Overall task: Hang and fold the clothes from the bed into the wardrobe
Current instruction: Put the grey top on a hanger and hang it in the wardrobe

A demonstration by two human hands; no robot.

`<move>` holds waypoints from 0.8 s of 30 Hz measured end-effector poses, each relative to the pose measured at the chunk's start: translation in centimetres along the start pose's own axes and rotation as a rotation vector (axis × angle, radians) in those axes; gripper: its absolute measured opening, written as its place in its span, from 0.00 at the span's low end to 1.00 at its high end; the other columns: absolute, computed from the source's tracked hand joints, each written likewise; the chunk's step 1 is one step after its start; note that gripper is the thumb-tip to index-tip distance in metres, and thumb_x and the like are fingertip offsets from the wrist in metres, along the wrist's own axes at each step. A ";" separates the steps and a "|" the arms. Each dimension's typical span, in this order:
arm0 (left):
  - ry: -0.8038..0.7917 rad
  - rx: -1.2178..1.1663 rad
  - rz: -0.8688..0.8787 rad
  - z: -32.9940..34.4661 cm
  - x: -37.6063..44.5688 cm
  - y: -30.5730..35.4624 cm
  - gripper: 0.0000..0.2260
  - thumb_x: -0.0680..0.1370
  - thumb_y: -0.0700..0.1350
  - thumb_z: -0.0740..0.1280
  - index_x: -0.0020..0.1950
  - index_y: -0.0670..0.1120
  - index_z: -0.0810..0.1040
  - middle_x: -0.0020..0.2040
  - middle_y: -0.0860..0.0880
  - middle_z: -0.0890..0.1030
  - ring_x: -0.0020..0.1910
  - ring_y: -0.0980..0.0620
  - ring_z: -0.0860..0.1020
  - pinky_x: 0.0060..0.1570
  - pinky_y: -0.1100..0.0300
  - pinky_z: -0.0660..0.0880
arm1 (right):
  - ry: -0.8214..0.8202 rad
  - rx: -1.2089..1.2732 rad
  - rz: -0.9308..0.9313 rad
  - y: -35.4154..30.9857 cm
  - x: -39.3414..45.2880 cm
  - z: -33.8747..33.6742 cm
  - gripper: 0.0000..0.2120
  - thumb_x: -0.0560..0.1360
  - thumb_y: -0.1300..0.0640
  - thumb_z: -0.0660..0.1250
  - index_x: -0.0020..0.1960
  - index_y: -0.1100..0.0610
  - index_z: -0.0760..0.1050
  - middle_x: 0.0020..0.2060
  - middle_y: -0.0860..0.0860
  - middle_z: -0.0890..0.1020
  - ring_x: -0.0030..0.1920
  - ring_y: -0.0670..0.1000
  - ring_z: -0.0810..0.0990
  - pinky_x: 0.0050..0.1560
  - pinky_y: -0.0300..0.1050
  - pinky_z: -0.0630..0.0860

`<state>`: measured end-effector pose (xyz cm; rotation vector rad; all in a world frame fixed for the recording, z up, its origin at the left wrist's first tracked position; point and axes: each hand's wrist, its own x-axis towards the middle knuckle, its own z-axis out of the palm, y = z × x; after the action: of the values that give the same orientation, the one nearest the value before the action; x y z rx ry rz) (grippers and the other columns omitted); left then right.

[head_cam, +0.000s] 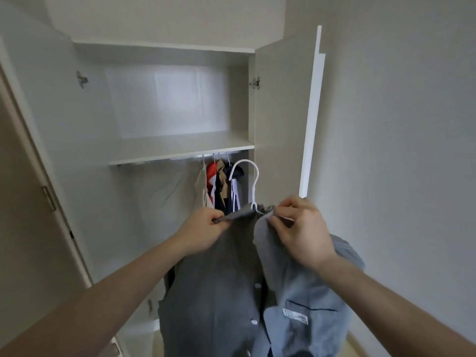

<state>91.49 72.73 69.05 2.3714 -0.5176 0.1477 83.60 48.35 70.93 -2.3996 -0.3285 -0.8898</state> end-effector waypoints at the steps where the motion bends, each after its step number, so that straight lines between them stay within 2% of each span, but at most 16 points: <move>1: 0.011 0.021 -0.013 -0.2 1.0 -0.6 0.18 0.81 0.52 0.66 0.32 0.49 0.76 0.27 0.53 0.73 0.28 0.57 0.72 0.33 0.60 0.65 | 0.036 -0.004 -0.030 0.5 1.5 0.8 0.06 0.77 0.54 0.73 0.43 0.52 0.86 0.42 0.48 0.79 0.44 0.51 0.76 0.45 0.47 0.75; 3: 0.022 0.064 -0.038 -0.7 3.0 -1.9 0.19 0.82 0.55 0.65 0.35 0.47 0.78 0.29 0.50 0.76 0.30 0.53 0.76 0.34 0.56 0.67 | 0.094 0.083 -0.030 1.4 4.6 1.8 0.07 0.78 0.56 0.72 0.42 0.54 0.85 0.40 0.48 0.76 0.41 0.47 0.75 0.43 0.42 0.72; 5: 0.032 0.077 -0.066 -1.3 5.2 -2.9 0.19 0.81 0.59 0.63 0.36 0.49 0.79 0.30 0.51 0.78 0.30 0.55 0.77 0.34 0.54 0.70 | 0.126 0.159 -0.029 2.1 7.8 2.6 0.07 0.78 0.57 0.72 0.41 0.54 0.85 0.39 0.47 0.75 0.38 0.44 0.73 0.42 0.32 0.68; 6: 0.047 0.079 -0.075 -1.7 6.4 -3.3 0.20 0.79 0.62 0.62 0.36 0.51 0.79 0.29 0.52 0.78 0.30 0.56 0.77 0.34 0.54 0.71 | 0.124 0.172 -0.040 2.3 9.3 3.0 0.07 0.78 0.58 0.72 0.42 0.54 0.85 0.39 0.48 0.75 0.38 0.44 0.74 0.42 0.31 0.68; 8: 0.109 0.094 -0.077 -2.3 8.8 -3.9 0.21 0.77 0.66 0.59 0.37 0.51 0.79 0.31 0.52 0.80 0.32 0.56 0.78 0.36 0.52 0.74 | 0.098 0.195 -0.076 2.7 12.2 3.7 0.06 0.78 0.58 0.72 0.44 0.55 0.86 0.41 0.49 0.77 0.39 0.47 0.76 0.43 0.37 0.71; 10: 0.197 0.096 -0.081 -2.9 11.2 -4.4 0.17 0.76 0.64 0.59 0.38 0.55 0.79 0.33 0.54 0.80 0.33 0.56 0.78 0.38 0.50 0.76 | 0.048 0.214 -0.108 3.0 14.8 4.6 0.06 0.78 0.58 0.72 0.43 0.56 0.85 0.42 0.50 0.77 0.40 0.48 0.76 0.44 0.40 0.71; 12: 0.274 0.111 -0.098 -3.1 13.3 -4.7 0.10 0.76 0.58 0.61 0.36 0.63 0.78 0.32 0.60 0.78 0.33 0.59 0.77 0.34 0.54 0.72 | -0.033 0.210 -0.133 3.2 16.4 6.1 0.07 0.78 0.58 0.71 0.41 0.54 0.82 0.42 0.48 0.76 0.38 0.46 0.74 0.41 0.38 0.68; 14: 0.348 0.137 -0.089 -3.0 14.8 -5.0 0.13 0.77 0.52 0.63 0.37 0.69 0.77 0.33 0.66 0.77 0.35 0.65 0.76 0.32 0.59 0.64 | -0.090 0.230 -0.176 3.3 16.9 8.5 0.06 0.78 0.58 0.69 0.43 0.52 0.77 0.42 0.46 0.73 0.39 0.47 0.73 0.42 0.41 0.70; 15: 0.371 0.134 -0.092 -2.7 15.3 -5.0 0.13 0.78 0.52 0.64 0.36 0.69 0.76 0.33 0.66 0.78 0.35 0.66 0.76 0.31 0.60 0.63 | -0.113 0.253 -0.200 3.3 16.8 9.8 0.06 0.79 0.58 0.68 0.45 0.51 0.74 0.42 0.46 0.73 0.41 0.47 0.74 0.44 0.44 0.72; 18: 0.406 0.066 -0.088 -1.8 16.4 -4.8 0.09 0.74 0.52 0.62 0.34 0.61 0.76 0.31 0.58 0.78 0.32 0.61 0.76 0.31 0.59 0.64 | -0.247 0.298 -0.199 3.5 16.9 13.7 0.08 0.82 0.59 0.64 0.46 0.50 0.68 0.44 0.46 0.73 0.42 0.48 0.74 0.45 0.49 0.74; 21: 0.440 0.017 -0.070 -1.8 18.1 -5.0 0.13 0.78 0.49 0.64 0.32 0.53 0.75 0.30 0.52 0.77 0.31 0.55 0.75 0.32 0.59 0.68 | -0.429 0.322 -0.217 3.6 17.0 16.7 0.04 0.82 0.59 0.63 0.49 0.53 0.71 0.47 0.48 0.74 0.44 0.50 0.75 0.46 0.49 0.73; 24: 0.483 0.055 -0.060 -3.1 19.4 -6.3 0.16 0.80 0.47 0.66 0.32 0.49 0.72 0.28 0.49 0.74 0.31 0.53 0.74 0.32 0.59 0.67 | -0.403 0.341 -0.316 4.6 17.9 16.5 0.04 0.79 0.58 0.67 0.48 0.50 0.73 0.46 0.45 0.75 0.43 0.45 0.75 0.47 0.42 0.75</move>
<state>111.90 72.70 72.29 2.2891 -0.2111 0.6933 107.56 54.67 70.51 -2.2189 -0.9542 -0.4203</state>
